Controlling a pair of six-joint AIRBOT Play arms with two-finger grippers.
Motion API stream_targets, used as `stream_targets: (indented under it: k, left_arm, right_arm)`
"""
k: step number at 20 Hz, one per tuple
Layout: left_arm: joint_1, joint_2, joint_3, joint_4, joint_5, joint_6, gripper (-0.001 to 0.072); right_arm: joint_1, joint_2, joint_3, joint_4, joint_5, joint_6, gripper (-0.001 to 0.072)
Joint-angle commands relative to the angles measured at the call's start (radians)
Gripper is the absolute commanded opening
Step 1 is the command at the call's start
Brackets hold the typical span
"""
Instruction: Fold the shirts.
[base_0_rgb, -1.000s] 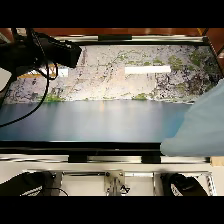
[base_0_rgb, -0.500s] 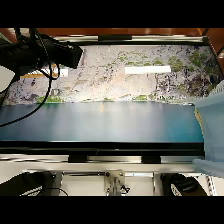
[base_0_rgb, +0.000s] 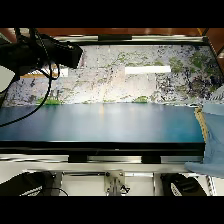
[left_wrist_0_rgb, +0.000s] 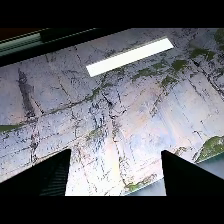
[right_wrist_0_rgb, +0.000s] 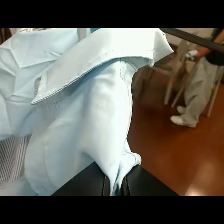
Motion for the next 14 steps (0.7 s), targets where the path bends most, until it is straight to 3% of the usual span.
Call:
stream_targets:
  k: [1,11,14]
  left_arm:
    - [0.0,-0.001,0.0,0.0,0.018,0.0,0.0679]
    - [0.0,-0.001,0.0,0.0,0.071,0.0,0.0679]
    - [0.0,-0.001,0.0,0.0,0.076,0.0,0.0679]
  right_arm:
    - [-0.099,0.026,0.0,-0.018,0.006,0.035,0.0074]
    - [-0.241,0.089,0.0,-0.016,0.016,0.041,0.0074]
    - [-0.241,0.082,0.0,-0.016,-0.04,0.046,0.0074]
